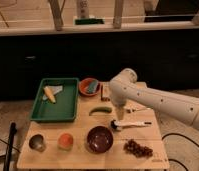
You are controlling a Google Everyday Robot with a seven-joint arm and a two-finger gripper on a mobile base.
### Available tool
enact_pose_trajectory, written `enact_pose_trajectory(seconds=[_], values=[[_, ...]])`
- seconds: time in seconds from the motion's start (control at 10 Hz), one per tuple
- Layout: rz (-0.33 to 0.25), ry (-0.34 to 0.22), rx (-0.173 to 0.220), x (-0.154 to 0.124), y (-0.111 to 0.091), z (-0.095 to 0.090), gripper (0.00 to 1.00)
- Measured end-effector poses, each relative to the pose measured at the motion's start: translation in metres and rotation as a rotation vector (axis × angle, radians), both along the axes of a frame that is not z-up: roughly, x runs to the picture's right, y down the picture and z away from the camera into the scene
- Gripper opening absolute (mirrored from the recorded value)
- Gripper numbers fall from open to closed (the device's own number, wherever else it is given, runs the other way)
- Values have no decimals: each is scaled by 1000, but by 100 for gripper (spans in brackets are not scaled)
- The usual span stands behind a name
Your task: Place pepper in tray
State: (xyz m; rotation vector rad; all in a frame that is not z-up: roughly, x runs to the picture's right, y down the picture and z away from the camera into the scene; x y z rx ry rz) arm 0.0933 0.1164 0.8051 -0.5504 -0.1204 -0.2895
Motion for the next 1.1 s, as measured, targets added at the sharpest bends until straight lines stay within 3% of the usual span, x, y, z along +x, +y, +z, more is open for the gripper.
enact_pose_trajectory(seconds=[0.5, 1.1], values=[[-19, -33, -22, -30, -2, 14, 80], [-8, -37, -47, -44, 4, 41, 80]])
